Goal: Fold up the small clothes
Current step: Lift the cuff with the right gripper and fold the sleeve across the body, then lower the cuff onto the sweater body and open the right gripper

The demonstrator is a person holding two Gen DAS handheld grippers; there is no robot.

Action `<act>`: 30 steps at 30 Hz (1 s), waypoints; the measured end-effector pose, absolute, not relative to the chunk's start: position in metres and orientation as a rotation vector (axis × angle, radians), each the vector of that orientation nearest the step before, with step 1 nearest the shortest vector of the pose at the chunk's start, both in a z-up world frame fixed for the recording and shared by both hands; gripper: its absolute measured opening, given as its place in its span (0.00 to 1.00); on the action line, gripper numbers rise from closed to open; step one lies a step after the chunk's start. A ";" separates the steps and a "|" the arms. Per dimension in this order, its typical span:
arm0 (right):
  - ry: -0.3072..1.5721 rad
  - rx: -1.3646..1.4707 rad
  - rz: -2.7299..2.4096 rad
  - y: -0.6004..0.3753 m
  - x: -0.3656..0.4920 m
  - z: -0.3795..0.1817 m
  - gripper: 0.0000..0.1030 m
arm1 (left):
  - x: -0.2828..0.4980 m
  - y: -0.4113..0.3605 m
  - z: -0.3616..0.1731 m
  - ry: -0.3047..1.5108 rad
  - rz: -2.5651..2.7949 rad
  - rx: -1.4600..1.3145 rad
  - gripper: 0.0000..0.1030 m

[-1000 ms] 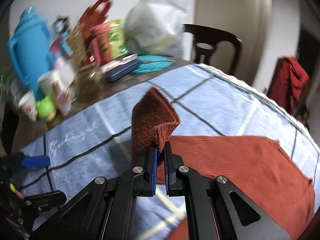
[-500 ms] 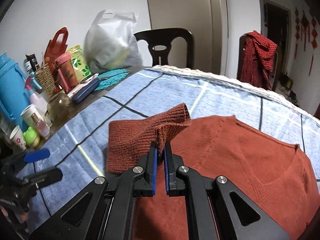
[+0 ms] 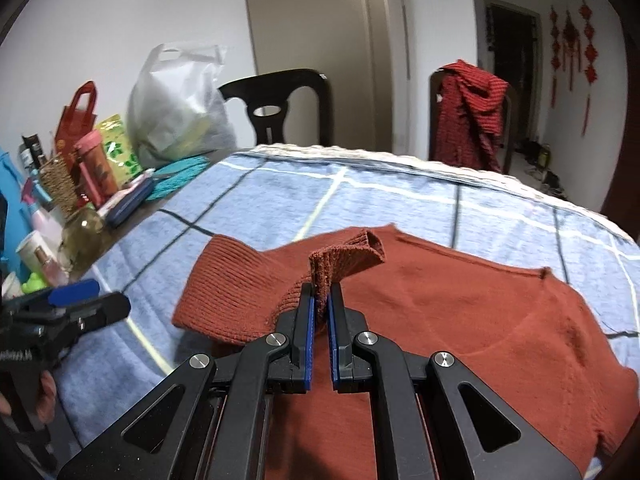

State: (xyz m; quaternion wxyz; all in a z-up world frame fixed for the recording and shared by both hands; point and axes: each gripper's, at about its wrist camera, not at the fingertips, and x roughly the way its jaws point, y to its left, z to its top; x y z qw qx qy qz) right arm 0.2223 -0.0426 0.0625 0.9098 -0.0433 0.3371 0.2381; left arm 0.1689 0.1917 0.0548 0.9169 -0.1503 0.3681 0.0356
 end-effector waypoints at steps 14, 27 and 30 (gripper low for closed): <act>0.687 -0.069 0.424 -0.076 0.224 0.058 0.06 | 0.218 0.166 0.036 0.840 0.048 -0.266 0.98; 0.881 0.118 0.422 -0.109 0.234 0.026 0.06 | 0.232 0.156 0.012 0.954 0.135 -0.199 0.97; 0.921 0.142 0.393 -0.118 0.234 0.020 0.07 | 0.231 0.155 0.010 0.955 0.137 -0.192 0.97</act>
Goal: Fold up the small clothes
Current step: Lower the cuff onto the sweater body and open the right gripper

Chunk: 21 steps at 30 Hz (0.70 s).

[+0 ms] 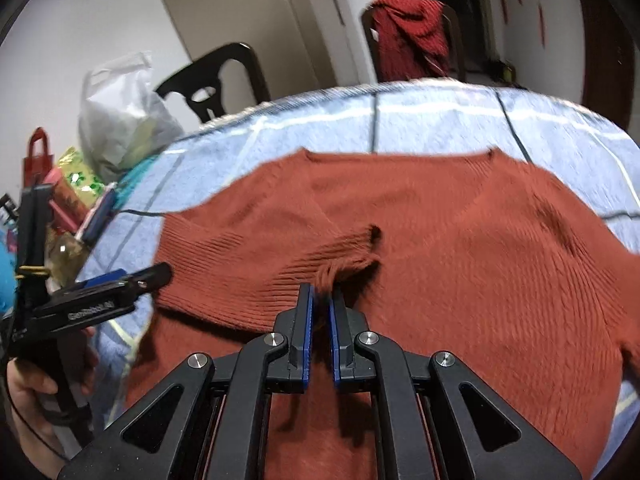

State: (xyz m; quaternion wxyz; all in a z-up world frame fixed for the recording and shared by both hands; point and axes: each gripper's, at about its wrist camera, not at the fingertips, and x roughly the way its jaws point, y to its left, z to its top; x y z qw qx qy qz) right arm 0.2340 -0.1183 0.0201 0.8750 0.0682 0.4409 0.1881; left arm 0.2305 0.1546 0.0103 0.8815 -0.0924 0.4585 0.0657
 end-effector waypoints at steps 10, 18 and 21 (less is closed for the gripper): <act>0.854 0.181 0.345 -0.138 0.236 0.038 0.37 | 0.228 0.158 0.018 0.922 0.125 -0.218 0.97; 0.935 0.080 0.301 -0.126 0.261 0.022 0.45 | 0.243 0.160 0.018 0.911 0.177 -0.190 0.97; 0.936 -0.008 0.249 -0.122 0.259 0.018 0.45 | 0.244 0.156 0.011 0.933 0.186 -0.132 0.97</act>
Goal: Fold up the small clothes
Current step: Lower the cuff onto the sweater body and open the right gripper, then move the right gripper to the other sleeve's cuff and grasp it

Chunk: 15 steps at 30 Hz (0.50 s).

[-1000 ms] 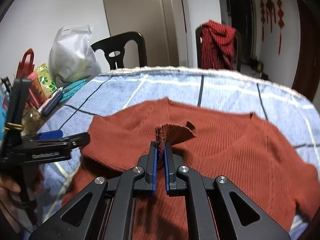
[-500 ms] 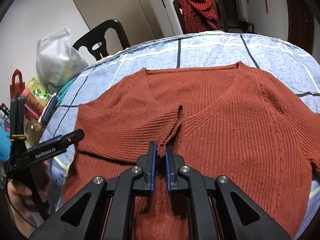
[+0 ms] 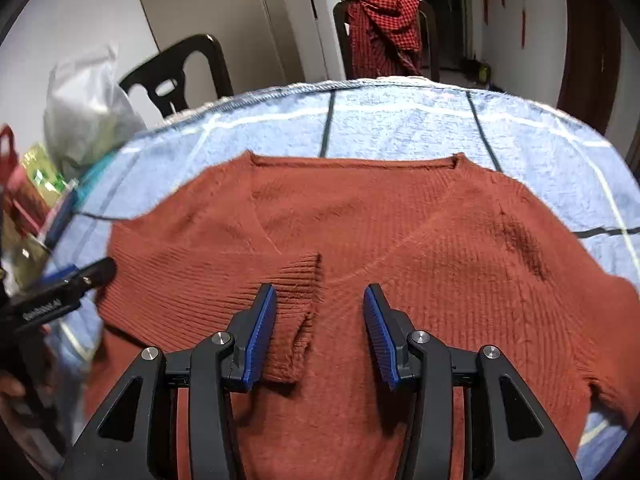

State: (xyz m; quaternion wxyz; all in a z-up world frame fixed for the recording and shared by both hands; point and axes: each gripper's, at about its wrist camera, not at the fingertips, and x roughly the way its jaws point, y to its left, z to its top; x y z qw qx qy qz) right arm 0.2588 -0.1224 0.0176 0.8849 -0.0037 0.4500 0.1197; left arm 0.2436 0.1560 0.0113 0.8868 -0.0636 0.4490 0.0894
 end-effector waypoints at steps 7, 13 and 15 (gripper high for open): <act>0.849 -0.079 0.253 -0.122 0.240 0.035 0.45 | 0.231 0.159 0.019 0.927 0.176 -0.151 0.97; 0.886 -0.118 0.275 -0.122 0.227 0.030 0.45 | 0.205 0.143 0.043 0.875 0.119 -0.152 0.97; 0.885 -0.096 0.267 -0.130 0.220 0.033 0.45 | 0.194 0.133 0.052 0.856 0.085 -0.149 0.97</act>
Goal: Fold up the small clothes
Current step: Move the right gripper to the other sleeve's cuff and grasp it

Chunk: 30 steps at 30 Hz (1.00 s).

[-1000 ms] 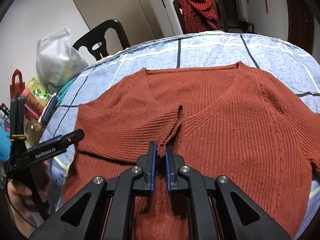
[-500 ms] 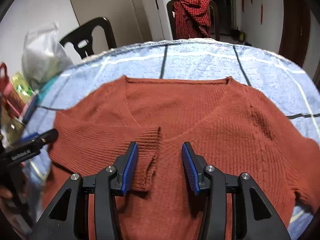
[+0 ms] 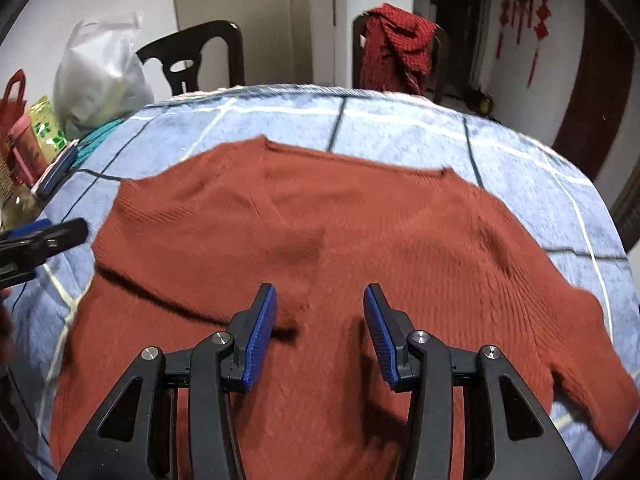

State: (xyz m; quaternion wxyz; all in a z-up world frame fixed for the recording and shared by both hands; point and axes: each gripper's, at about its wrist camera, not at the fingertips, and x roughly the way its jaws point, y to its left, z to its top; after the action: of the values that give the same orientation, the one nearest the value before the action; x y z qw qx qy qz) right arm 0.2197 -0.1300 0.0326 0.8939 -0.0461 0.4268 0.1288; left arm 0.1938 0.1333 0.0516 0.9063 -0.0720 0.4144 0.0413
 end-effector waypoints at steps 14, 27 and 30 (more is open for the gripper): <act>0.776 0.042 0.053 -0.265 0.141 0.067 0.45 | 0.164 0.018 0.070 0.845 -0.218 -0.082 0.97; 0.812 0.096 -0.185 -0.369 0.117 0.051 0.45 | 0.165 -0.086 0.061 0.867 -0.404 -0.024 0.97; 0.818 0.097 -0.227 -0.383 0.114 0.048 0.45 | 0.168 -0.103 0.056 0.877 -0.435 -0.025 0.97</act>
State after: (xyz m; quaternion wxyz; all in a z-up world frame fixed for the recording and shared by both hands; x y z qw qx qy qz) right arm 0.1144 -0.3831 0.0479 0.9101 0.0468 0.3967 -0.1102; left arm 0.1681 -0.1030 0.0564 0.8824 -0.0119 0.4214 -0.2090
